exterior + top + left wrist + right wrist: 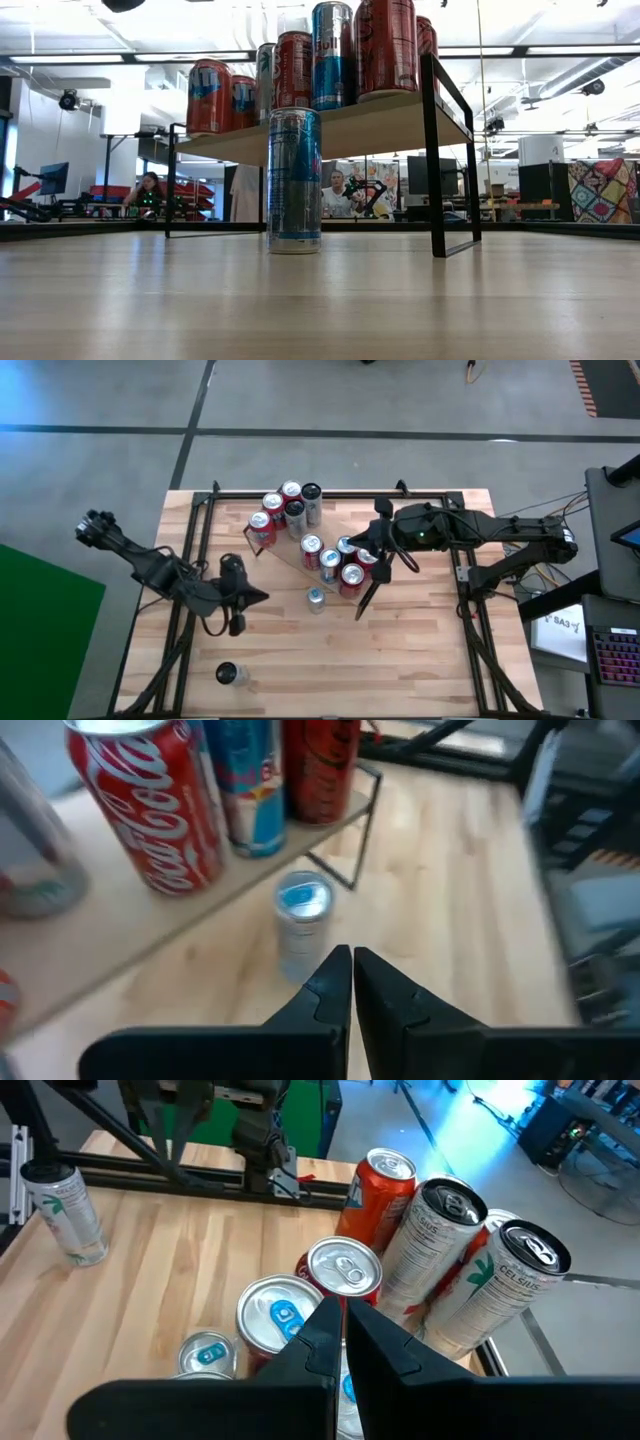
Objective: Place canned beverage on shelf
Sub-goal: Put the white/pink soda can on the shelf, align with the other white/pink soda cans
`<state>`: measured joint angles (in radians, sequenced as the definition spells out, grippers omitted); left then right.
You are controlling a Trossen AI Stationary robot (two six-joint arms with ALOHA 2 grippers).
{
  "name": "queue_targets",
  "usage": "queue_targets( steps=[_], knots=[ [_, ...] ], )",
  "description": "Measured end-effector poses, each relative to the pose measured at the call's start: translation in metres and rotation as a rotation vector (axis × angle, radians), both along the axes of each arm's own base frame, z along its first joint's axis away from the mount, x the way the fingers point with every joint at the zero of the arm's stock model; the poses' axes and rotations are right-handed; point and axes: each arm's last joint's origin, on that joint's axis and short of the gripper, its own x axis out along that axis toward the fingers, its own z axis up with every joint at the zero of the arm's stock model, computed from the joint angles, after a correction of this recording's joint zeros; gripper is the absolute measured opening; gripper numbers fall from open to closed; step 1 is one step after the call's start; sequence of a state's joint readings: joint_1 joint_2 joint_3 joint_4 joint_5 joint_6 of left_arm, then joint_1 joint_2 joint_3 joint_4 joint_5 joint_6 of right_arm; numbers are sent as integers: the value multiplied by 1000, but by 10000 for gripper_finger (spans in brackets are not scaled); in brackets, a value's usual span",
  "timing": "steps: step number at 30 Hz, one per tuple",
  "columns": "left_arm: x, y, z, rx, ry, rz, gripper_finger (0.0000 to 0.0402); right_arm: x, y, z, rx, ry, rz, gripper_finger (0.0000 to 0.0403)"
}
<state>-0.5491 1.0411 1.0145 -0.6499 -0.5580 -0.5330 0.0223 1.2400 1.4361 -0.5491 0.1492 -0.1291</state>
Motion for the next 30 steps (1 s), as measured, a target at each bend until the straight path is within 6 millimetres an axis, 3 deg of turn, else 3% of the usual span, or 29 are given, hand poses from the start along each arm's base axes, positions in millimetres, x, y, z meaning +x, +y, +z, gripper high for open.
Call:
queue_targets(
  steps=[11, 16, 22, 30],
  knots=[
    [0, -16, 9, -267, 173, 69, 0, 0, 0, -1, -2, 2, 1, 9],
    [5, -38, 9, -328, 355, 106, 0, 3, 0, -4, 10, 13, -5, 9],
    [5, -69, 11, -254, 551, 174, 0, 6, 0, -7, 12, 28, -6, 9],
    [17, -101, 24, -280, 632, 239, 5, 6, 0, -11, 14, 60, -8, 9]
  ],
)
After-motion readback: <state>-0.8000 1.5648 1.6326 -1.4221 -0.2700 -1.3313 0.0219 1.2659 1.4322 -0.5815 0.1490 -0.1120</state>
